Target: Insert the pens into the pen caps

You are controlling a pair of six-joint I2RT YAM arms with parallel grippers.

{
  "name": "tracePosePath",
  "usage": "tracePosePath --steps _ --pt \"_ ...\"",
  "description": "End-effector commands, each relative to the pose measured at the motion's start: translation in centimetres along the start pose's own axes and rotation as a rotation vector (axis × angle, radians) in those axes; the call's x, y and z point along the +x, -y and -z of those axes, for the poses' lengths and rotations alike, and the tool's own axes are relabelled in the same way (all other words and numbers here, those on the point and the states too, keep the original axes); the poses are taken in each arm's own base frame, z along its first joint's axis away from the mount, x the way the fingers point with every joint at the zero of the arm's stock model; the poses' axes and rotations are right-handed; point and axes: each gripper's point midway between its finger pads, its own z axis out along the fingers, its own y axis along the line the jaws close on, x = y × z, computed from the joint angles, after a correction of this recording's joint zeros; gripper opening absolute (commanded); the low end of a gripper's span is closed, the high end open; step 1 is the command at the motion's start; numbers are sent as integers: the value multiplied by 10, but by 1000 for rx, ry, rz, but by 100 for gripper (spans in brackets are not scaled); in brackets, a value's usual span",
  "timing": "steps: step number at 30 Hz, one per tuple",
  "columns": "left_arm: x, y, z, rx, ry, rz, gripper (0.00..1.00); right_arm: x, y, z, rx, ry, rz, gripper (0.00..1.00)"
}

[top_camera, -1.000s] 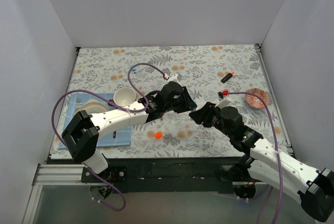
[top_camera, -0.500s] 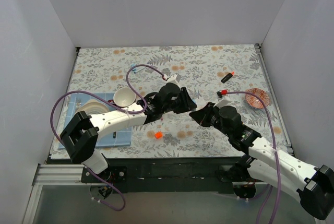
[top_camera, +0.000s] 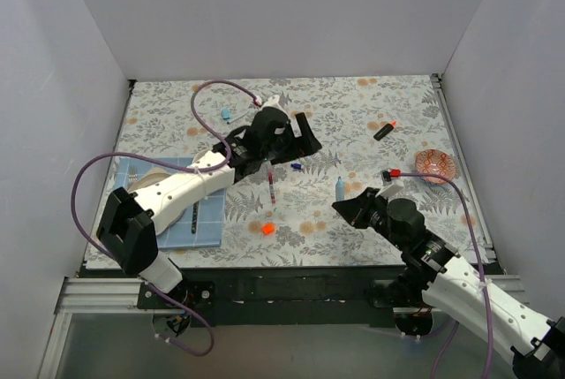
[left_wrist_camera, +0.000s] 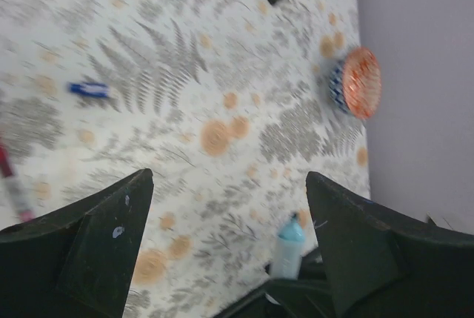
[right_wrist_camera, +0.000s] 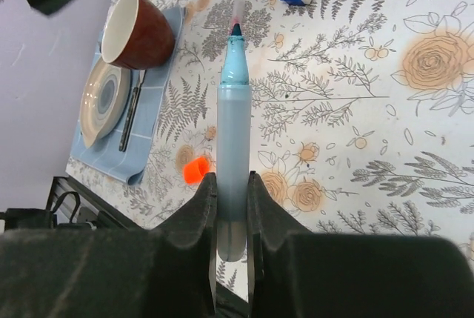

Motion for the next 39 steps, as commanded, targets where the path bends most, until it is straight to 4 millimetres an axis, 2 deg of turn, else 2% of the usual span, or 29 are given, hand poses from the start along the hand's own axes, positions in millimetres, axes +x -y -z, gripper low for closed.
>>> tracePosePath --steps 1,2,3,5,6,8,9,10,13,15,16,17,18,20,23,26,33,35,36,39 --pt "-88 -63 24 -226 163 -103 83 -14 -3 16 -36 76 52 1" --pt "-100 -79 20 -283 170 -118 82 -19 -8 20 -61 96 72 1" --pt "-133 -96 28 -345 229 -124 81 -21 -13 24 -84 105 88 1" --pt "-153 -122 30 -434 245 -135 80 -32 -20 34 -105 142 119 1" --pt "-174 -142 30 -489 270 -132 79 -35 -21 37 -103 150 126 1" --pt "-186 -165 27 -542 263 -125 78 -38 -22 42 -102 153 141 1" --pt "-191 -187 19 -585 243 -114 76 -41 -27 44 -112 156 144 1" --pt "-202 -189 18 -589 249 -126 75 -42 -29 46 -113 155 147 1" --pt "-215 -212 5 -635 218 -129 74 -41 -36 52 -137 127 161 1" --pt "-220 -225 -2 -662 208 -132 74 -40 -43 56 -175 124 162 1" --pt "-217 -240 -11 -697 183 -132 74 -42 -45 59 -196 138 165 1" --pt "-223 -240 -12 -696 190 -132 74 -42 -46 60 -204 147 164 1" --pt "-228 -248 -13 -707 188 -121 74 -45 -47 61 -212 163 168 1" --pt "-227 -261 -23 -706 151 -115 74 -46 -46 63 -213 181 170 1" --pt "-232 -287 -29 -715 145 -94 74 -50 -39 59 -180 202 179 1" --pt "-233 -303 -35 -700 129 -59 73 -56 -42 58 -172 215 194 1" --pt "-230 -318 -55 -691 100 -52 71 -63 -47 58 -176 234 215 1" --pt "-236 -321 -58 -692 110 -46 71 -66 -52 58 -198 248 223 1" --pt "-231 -324 -64 -681 90 -45 70 -67 -53 57 -197 246 231 1" --pt "-230 -323 -72 -644 79 -66 70 -71 -60 55 -195 234 270 1"
